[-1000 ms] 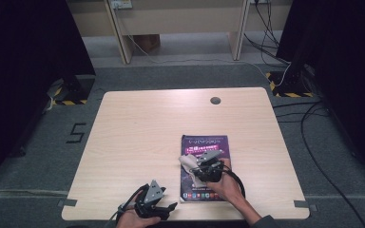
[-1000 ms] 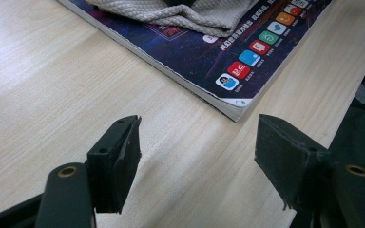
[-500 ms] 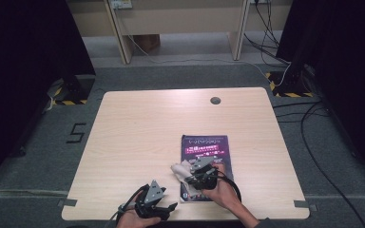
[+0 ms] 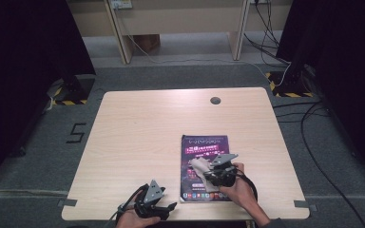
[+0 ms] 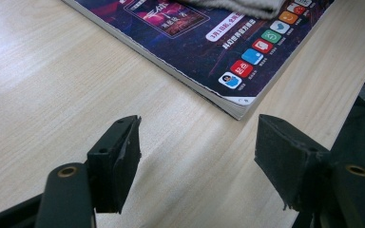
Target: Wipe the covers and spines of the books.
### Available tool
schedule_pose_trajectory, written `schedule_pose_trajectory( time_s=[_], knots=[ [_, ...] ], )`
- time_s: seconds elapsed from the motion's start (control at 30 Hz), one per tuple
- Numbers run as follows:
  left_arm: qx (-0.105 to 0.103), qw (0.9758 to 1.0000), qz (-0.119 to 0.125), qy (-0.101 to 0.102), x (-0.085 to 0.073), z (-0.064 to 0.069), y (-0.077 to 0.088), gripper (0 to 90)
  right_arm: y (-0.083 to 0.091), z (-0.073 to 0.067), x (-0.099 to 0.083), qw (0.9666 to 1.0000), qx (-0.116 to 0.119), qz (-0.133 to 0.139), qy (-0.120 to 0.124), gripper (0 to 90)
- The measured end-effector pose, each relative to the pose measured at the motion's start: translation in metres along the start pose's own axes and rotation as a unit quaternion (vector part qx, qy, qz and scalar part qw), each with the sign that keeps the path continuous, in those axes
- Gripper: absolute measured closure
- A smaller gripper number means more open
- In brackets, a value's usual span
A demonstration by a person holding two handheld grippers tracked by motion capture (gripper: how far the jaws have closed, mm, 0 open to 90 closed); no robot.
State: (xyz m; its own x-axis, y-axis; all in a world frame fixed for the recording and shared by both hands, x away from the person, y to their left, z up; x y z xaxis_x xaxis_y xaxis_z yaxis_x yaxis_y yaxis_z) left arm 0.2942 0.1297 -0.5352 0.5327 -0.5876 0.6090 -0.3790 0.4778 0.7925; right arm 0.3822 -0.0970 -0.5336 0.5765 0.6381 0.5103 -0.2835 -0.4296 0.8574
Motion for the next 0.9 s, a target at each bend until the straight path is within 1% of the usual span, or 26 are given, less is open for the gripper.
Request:
schedule_pose_trajectory(
  time_s=[0.07,0.1,0.13,0.27,0.33,0.4,0.43,0.53,0.6,0.7,0.73,0.8,0.83,0.9],
  knots=[
    [0.0,1.0,0.001,0.0,0.0,0.0,0.0,31.3,0.005,0.009,-0.007,0.9999,-0.008,-0.001,-0.012,75.6],
    [-0.001,1.0,0.0,0.0,0.0,0.0,0.0,31.4,0.009,0.015,-0.011,0.9996,-0.016,-0.002,-0.022,75.5],
    [-0.001,1.0,0.001,-0.001,0.0,0.001,0.0,31.4,0.01,0.017,-0.013,0.9995,-0.018,-0.002,-0.027,75.6],
    [-0.001,1.0,0.001,-0.001,0.0,0.0,0.0,31.4,0.022,0.034,-0.029,0.9979,-0.038,-0.001,-0.052,75.6],
    [-0.002,1.0,0.001,-0.002,0.0,0.001,0.0,31.3,0.026,0.041,-0.035,0.9971,-0.045,0.001,-0.061,75.6],
    [-0.001,1.0,0.0,-0.002,0.001,0.001,0.0,31.3,0.029,0.045,-0.04,0.9966,-0.046,0.004,-0.068,75.9],
    [0.0,1.0,-0.001,-0.002,0.0,0.001,0.0,31.4,0.03,0.046,-0.041,0.9966,-0.048,0.004,-0.066,75.8],
    [-0.001,1.0,0.001,-0.002,0.0,0.001,-0.001,31.4,0.031,0.046,-0.043,0.9963,-0.051,0.003,-0.068,75.6],
    [0.0,1.0,-0.002,-0.003,0.0,0.001,-0.001,31.4,0.031,0.044,-0.042,0.9964,-0.056,0.0,-0.064,75.4],
    [-0.002,1.0,0.0,-0.002,0.0,0.002,-0.001,31.3,0.029,0.039,-0.039,0.9971,-0.05,0.0,-0.057,75.5],
    [-0.002,1.0,-0.001,-0.003,0.001,0.002,-0.001,31.3,0.028,0.036,-0.038,0.9974,-0.047,0.0,-0.054,75.5],
    [-0.002,1.0,-0.002,-0.004,0.0,0.002,-0.002,31.3,0.024,0.029,-0.034,0.9985,-0.041,0.001,-0.038,75.5],
    [-0.002,1.0,-0.003,-0.004,0.0,0.002,-0.002,31.3,0.022,0.022,-0.031,0.9989,-0.034,0.0,-0.033,75.6],
    [-0.002,1.0,-0.002,-0.004,0.0,0.002,-0.002,31.4,0.019,0.016,-0.028,0.9993,-0.029,-0.001,-0.025,75.5]
  ],
)
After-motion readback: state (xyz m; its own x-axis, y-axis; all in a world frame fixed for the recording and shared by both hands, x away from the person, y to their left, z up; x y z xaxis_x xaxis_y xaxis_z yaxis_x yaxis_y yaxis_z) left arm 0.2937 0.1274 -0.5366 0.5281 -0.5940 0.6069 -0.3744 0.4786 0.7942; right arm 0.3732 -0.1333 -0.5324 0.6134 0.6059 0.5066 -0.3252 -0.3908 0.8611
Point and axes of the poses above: each handheld gripper's, and its own axes: y roughly backward along the jaws, x roughly out of its top, z roughly to its right, the point moved 5 cm from there along -y, roughly forward along the jaws, and after that the axes turned 10 degrees about -z, right-handed, at the moved point
